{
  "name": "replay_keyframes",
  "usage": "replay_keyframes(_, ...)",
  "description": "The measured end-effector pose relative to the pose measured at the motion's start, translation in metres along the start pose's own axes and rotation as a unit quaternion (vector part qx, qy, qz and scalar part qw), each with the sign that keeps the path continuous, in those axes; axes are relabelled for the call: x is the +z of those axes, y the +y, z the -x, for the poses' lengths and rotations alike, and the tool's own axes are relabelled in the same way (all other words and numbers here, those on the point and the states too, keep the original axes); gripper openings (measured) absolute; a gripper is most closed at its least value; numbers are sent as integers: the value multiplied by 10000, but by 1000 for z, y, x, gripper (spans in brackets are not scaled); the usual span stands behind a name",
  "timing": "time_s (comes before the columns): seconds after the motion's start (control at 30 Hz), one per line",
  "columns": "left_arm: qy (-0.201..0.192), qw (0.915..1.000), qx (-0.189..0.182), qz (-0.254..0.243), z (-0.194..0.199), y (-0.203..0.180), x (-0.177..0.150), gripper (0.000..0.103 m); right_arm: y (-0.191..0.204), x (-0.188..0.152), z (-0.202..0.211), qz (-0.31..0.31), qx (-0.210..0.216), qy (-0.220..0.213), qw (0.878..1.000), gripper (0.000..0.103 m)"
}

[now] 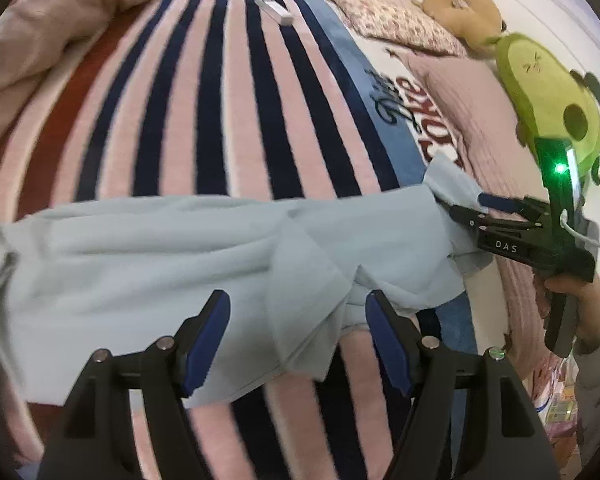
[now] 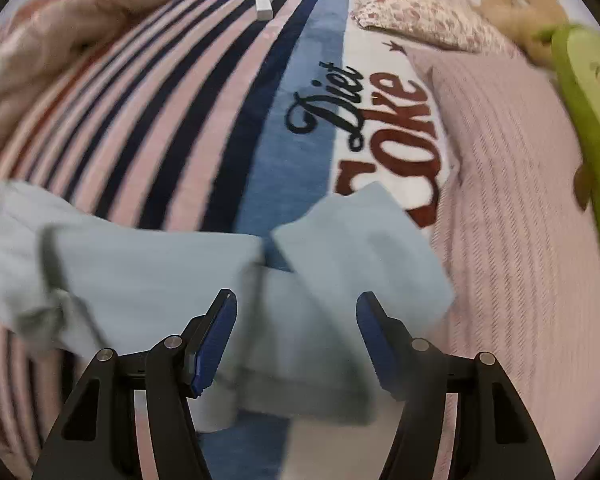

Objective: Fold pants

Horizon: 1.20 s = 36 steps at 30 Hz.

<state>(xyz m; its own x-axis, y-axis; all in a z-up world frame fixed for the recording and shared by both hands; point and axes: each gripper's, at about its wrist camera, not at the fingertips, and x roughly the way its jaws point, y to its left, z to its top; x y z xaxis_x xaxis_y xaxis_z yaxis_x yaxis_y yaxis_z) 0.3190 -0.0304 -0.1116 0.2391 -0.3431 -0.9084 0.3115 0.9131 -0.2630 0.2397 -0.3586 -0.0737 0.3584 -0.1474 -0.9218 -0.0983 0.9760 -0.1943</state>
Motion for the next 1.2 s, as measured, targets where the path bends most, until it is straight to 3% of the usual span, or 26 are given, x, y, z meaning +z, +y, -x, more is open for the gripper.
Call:
replay_keyframes(0.1, 26, 9996, 262, 24, -23, -8, -4, 66, -8, -7, -11, 82, -260, 30, 9996, 57)
replay_keyframes(0.23, -25, 9992, 286, 293, -41, -8, -9, 66, -18, -15, -26, 256, -318, 83, 9991, 56)
replay_keyframes(0.27, -56, 9987, 396, 318, -44, -8, -10, 60, -19, -17, -28, 283, -337, 76, 9990, 55)
replay_keyframes(0.3, -134, 9978, 505, 402, -44, -4, -10, 54, -21, -18, -28, 302, -379, 42, 9988, 45)
replay_keyframes(0.33, -196, 9973, 522, 480, -42, -1, -10, 42, -22, -19, -28, 296, -436, -10, 9986, 33)
replay_keyframes(0.37, -269, 9965, 531, 581, -39, 4, -9, 34, -25, -20, -26, 240, -500, -80, 9984, 27)
replay_keyframes(0.4, -332, 9955, 567, 688, -35, 10, -9, 32, -29, -20, -24, 145, -511, -132, 9985, 16)
replay_keyframes(0.43, -357, 9942, 688, 746, -32, 17, -8, 20, -35, -18, -23, 3, -492, -172, 9986, 6)
replay_keyframes(0.57, -316, 9923, 914, 776, -21, 38, -4, 6, -54, -14, -8, -612, -155, -312, 9975, 2)
replay_keyframes(0.63, -313, 9915, 1044, 712, -15, 48, -2, 5, -52, -13, 6, -779, 185, -410, 9959, 1)
replay_keyframes(0.8, -536, 9872, 1330, 696, 9, 69, 5, 4, -36, 4, 52, -931, 980, -762, 9879, 1)
replay_keyframes(0.9, -420, 9900, 1067, 824, 15, 78, 9, 6, -8, 22, 76, -701, 1498, -960, 9816, 1)
replay_keyframes(0.93, -333, 9915, 942, 830, 16, 78, 9, 14, 1, 25, 79, -649, 1630, -965, 9797, 1)
replay_keyframes(0.97, -252, 9929, 823, 824, 16, 76, 6, 35, 12, 28, 83, -588, 1842, -950, 9765, 1)
replay_keyframes(1.03, -221, 9950, 572, 789, 16, 71, -2, 54, 36, 28, 85, -463, 2151, -907, 9713, 1)
replay_keyframes(1.1, -117, 9960, 209, 855, 11, 68, -10, 54, 64, 25, 84, -234, 2394, -910, 9664, 1)
replay_keyframes(1.2, 1, 9951, 2, 984, -1, 64, -22, 54, 105, 16, 67, 377, 2595, -874, 9610, 2)
